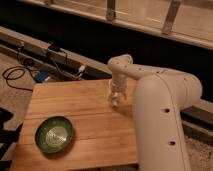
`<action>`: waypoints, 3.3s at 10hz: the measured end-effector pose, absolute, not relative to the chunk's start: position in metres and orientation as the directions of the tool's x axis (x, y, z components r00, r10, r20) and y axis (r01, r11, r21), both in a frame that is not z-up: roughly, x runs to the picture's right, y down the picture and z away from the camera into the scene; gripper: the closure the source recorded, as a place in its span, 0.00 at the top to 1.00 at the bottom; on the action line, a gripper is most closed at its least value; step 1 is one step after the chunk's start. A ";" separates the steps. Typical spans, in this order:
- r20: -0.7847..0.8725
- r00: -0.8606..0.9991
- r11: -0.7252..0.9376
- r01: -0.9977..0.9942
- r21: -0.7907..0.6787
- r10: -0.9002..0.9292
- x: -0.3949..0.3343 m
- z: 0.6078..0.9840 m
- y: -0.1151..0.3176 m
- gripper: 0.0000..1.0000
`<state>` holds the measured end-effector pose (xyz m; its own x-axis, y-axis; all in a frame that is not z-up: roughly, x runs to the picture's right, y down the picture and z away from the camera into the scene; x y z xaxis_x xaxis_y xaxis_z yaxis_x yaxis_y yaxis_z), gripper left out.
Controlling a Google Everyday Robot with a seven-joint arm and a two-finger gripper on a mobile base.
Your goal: Place the bottle in the ceramic bowl
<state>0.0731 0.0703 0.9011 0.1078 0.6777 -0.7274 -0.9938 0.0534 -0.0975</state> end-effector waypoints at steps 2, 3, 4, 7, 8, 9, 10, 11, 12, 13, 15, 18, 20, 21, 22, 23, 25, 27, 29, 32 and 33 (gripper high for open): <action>-0.740 0.102 0.050 -0.994 -0.092 0.665 0.076 0.908 0.076 0.65; -0.746 0.104 0.051 -0.994 -0.094 0.658 0.076 0.910 0.077 0.65; -0.753 0.105 0.051 -0.994 -0.095 0.650 0.074 0.914 0.079 0.65; -0.774 0.110 0.046 -0.993 -0.104 0.624 0.072 0.922 0.088 0.65; -0.780 0.112 0.046 -0.993 -0.107 0.616 0.073 0.923 0.090 0.65; -0.785 0.113 0.044 -0.993 -0.109 0.610 0.073 0.923 0.092 0.64; -0.788 0.113 0.042 -0.993 -0.111 0.606 0.074 0.923 0.094 0.59; -0.788 0.116 0.041 -0.993 -0.115 0.605 0.075 0.923 0.096 0.49; -0.788 0.119 0.039 -0.992 -0.119 0.605 0.075 0.923 0.097 0.39; -0.787 0.120 0.035 -0.992 -0.124 0.605 0.075 0.922 0.097 0.29; -0.787 0.119 0.027 -0.991 -0.129 0.605 0.076 0.922 0.099 0.09; -0.777 0.114 0.016 -0.991 -0.133 0.619 0.076 0.919 0.095 0.01; -0.743 0.097 0.004 -0.992 -0.126 0.662 0.081 0.908 0.078 0.01; -0.718 0.088 0.001 -0.993 -0.121 0.690 0.084 0.896 0.063 0.01; -0.688 0.086 0.007 -0.993 -0.116 0.720 0.085 0.882 0.047 0.01; -0.651 0.093 0.023 -0.993 -0.115 0.753 0.084 0.863 0.029 0.01; -0.577 0.130 0.069 -0.990 -0.126 0.806 0.076 0.828 -0.003 0.01; -0.508 0.189 0.132 -0.980 -0.147 0.840 0.057 0.798 -0.022 0.01; -0.483 0.266 0.204 -0.963 -0.177 0.834 0.030 0.773 -0.021 0.01; -0.519 0.355 0.281 -0.935 -0.218 0.777 0.002 0.754 0.006 0.01; -0.521 0.354 0.281 -0.935 -0.216 0.777 0.004 0.754 0.007 0.01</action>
<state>0.0038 0.0065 0.7545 0.3540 0.7768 -0.5208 -0.9350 0.2811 -0.2163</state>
